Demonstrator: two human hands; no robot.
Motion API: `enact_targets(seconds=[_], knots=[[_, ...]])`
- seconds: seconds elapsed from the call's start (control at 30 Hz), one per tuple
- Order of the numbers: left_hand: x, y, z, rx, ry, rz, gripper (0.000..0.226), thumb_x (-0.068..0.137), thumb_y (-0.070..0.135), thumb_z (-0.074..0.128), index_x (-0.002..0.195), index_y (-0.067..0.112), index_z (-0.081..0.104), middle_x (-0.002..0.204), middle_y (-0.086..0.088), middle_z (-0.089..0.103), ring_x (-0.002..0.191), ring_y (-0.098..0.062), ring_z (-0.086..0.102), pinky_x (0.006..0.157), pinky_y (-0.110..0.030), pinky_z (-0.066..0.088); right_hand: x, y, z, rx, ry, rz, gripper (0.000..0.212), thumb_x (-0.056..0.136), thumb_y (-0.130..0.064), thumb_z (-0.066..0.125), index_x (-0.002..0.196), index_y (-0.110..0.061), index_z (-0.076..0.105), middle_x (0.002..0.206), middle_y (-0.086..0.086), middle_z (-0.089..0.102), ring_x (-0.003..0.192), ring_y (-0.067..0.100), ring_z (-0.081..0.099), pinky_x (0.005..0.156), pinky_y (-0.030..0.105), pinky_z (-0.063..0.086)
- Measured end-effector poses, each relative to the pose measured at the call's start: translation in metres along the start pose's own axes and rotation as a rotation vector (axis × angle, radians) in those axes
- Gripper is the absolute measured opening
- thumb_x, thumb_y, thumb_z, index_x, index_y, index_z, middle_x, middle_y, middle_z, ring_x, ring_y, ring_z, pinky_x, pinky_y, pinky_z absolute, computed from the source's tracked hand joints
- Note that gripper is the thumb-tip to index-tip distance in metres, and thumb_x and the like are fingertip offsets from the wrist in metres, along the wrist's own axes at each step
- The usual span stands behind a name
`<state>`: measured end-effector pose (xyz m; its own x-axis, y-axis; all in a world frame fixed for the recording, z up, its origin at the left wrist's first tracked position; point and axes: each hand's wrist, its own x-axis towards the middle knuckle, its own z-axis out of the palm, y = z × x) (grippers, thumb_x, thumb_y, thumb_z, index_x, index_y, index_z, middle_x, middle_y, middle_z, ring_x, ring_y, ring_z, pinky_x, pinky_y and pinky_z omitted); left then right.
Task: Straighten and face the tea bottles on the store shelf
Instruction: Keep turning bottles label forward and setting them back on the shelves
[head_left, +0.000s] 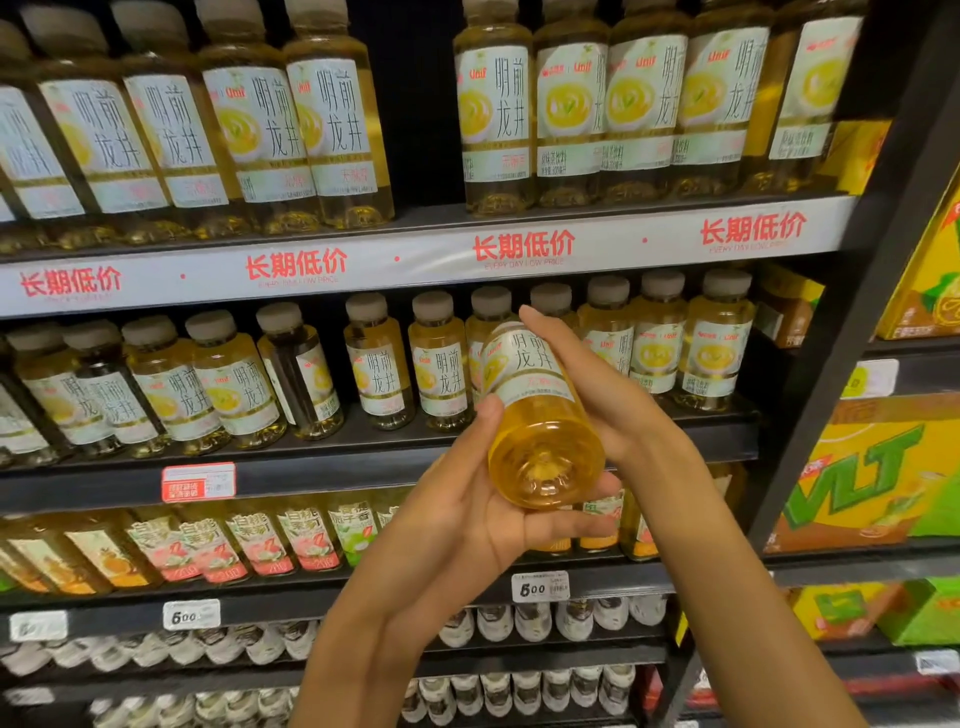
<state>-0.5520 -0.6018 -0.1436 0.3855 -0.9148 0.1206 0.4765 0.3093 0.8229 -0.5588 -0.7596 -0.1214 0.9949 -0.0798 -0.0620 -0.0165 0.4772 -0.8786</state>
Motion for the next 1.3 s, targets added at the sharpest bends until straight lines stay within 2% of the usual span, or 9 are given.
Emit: enact_targets(seconds=[0.2,0.27,0.37,0.5,0.63,0.8,0.97,1.1,1.3], knots=[[0.004,-0.005,-0.007,0.220,0.140,0.022,0.070,0.069,0.057,0.073,0.117,0.008,0.059,0.100,-0.022,0.071,0.083,-0.030,0.072,0.066,-0.035,0.059,-0.001,-0.003,-0.001,-0.121,0.023,-0.224,0.035,0.090,-0.038,0.056,0.111,-0.010,0.060,0.093,0.008,0.070,0.086,0.018,0.068,0.070,0.028,0.057],[0.005,-0.008,-0.012,0.431,0.200,0.040,0.071,0.071,0.063,0.066,0.124,0.017,0.055,0.105,-0.012,0.073,0.091,-0.025,0.072,0.077,-0.032,0.058,-0.004,-0.005,-0.002,-0.216,0.046,-0.365,0.041,0.093,-0.035,0.057,0.124,-0.009,0.056,0.107,0.007,0.069,0.099,0.020,0.066,0.079,0.030,0.056],[0.004,-0.010,-0.020,0.597,0.237,0.066,0.066,0.076,0.057,0.063,0.133,0.025,0.049,0.119,0.003,0.068,0.111,-0.016,0.065,0.098,-0.032,0.048,-0.009,-0.006,0.000,-0.293,0.075,-0.508,0.053,0.089,-0.030,0.057,0.136,-0.008,0.044,0.122,0.009,0.065,0.112,0.023,0.063,0.093,0.036,0.053],[0.007,-0.010,-0.024,0.649,0.213,0.203,0.045,0.079,0.037,0.067,0.121,0.027,0.055,0.116,0.015,0.069,0.108,-0.002,0.063,0.081,-0.013,0.051,-0.020,-0.005,0.006,-0.251,0.038,-0.599,0.061,0.087,-0.030,0.066,0.137,-0.004,0.043,0.127,0.015,0.061,0.120,0.030,0.057,0.101,0.040,0.048],[0.014,-0.012,-0.029,0.690,0.209,0.360,0.048,0.078,0.019,0.072,0.122,0.027,0.052,0.115,0.018,0.068,0.109,0.000,0.062,0.083,-0.011,0.048,-0.034,0.000,0.007,-0.285,-0.077,-0.652,0.077,0.078,-0.042,0.070,0.141,-0.012,0.038,0.136,0.012,0.054,0.127,0.030,0.051,0.105,0.046,0.043],[0.022,-0.013,-0.043,0.789,0.267,0.451,0.072,0.071,0.022,0.078,0.135,0.014,0.047,0.125,0.001,0.062,0.119,-0.015,0.057,0.092,-0.021,0.048,-0.049,0.000,0.007,-0.483,-0.147,-0.734,0.071,0.074,-0.010,0.073,0.136,-0.026,0.042,0.135,0.004,0.055,0.127,0.029,0.051,0.103,0.043,0.045],[0.027,-0.019,-0.050,0.803,0.343,0.502,0.059,0.064,0.031,0.077,0.119,0.040,0.056,0.119,0.022,0.065,0.116,0.000,0.058,0.089,-0.013,0.047,-0.056,0.001,0.011,-0.627,-0.179,-0.809,0.069,0.068,0.002,0.079,0.128,-0.016,0.049,0.131,0.002,0.057,0.126,0.025,0.051,0.101,0.035,0.044],[0.025,-0.015,-0.048,0.828,0.324,0.493,0.054,0.064,0.028,0.076,0.109,0.054,0.061,0.112,0.025,0.067,0.109,0.003,0.061,0.085,-0.012,0.049,-0.057,-0.002,0.014,-0.665,-0.196,-0.825,0.068,0.068,0.001,0.080,0.127,-0.016,0.050,0.129,0.000,0.056,0.124,0.024,0.052,0.100,0.033,0.044],[0.013,-0.012,-0.049,0.771,0.202,0.395,0.054,0.062,0.047,0.083,0.112,0.032,0.066,0.110,0.005,0.071,0.107,-0.012,0.065,0.087,-0.020,0.051,-0.049,-0.010,0.019,-0.557,-0.161,-0.756,0.062,0.072,-0.012,0.071,0.128,-0.015,0.046,0.117,0.005,0.061,0.109,0.027,0.062,0.091,0.039,0.051]])
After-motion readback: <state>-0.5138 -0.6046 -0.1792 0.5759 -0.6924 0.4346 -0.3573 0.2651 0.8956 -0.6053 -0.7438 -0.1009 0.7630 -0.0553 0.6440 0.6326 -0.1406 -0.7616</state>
